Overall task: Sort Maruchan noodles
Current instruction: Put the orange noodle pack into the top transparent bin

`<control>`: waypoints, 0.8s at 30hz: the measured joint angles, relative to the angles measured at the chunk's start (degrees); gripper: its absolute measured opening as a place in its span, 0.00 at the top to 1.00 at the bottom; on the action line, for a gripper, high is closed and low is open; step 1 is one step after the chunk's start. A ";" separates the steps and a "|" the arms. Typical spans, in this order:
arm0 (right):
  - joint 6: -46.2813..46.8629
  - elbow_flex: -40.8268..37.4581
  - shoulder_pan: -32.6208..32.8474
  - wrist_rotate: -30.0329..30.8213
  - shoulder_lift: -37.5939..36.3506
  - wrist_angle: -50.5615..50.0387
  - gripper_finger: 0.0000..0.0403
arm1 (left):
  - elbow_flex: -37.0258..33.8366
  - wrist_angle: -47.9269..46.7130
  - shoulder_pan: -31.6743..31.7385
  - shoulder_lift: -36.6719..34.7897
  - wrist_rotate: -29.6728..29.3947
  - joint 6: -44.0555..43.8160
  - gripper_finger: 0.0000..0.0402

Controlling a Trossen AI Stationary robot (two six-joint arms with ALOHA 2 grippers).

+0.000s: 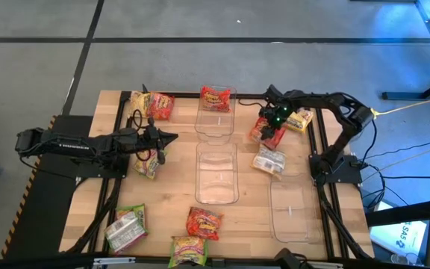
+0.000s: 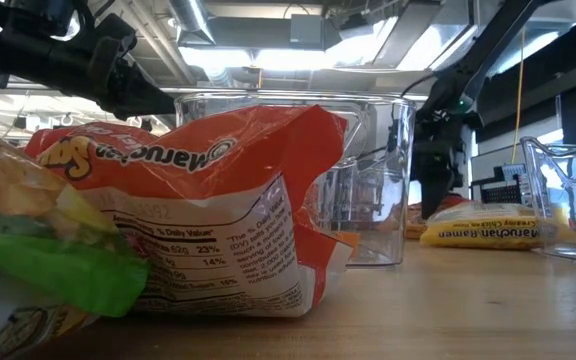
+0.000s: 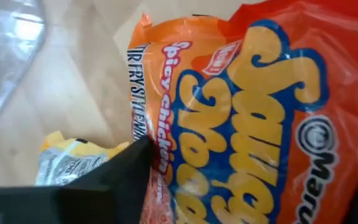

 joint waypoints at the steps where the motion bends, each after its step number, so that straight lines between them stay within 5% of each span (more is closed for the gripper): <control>1: -0.34 0.00 -0.01 -0.99 0.29 -0.02 0.46 | 0.00 0.00 0.00 0.00 0.00 0.02 0.96; 8: -0.89 0.39 0.04 -2.47 0.35 -0.50 0.63 | 0.00 0.00 0.00 0.00 -0.02 0.04 0.96; 17: -2.13 3.85 0.09 5.76 -5.10 -2.45 0.65 | 0.00 0.02 0.00 -0.14 -0.33 0.09 0.96; 24: -2.08 8.62 0.45 6.63 -9.00 -3.35 0.68 | 0.00 0.02 0.00 -0.17 -3.07 0.78 0.96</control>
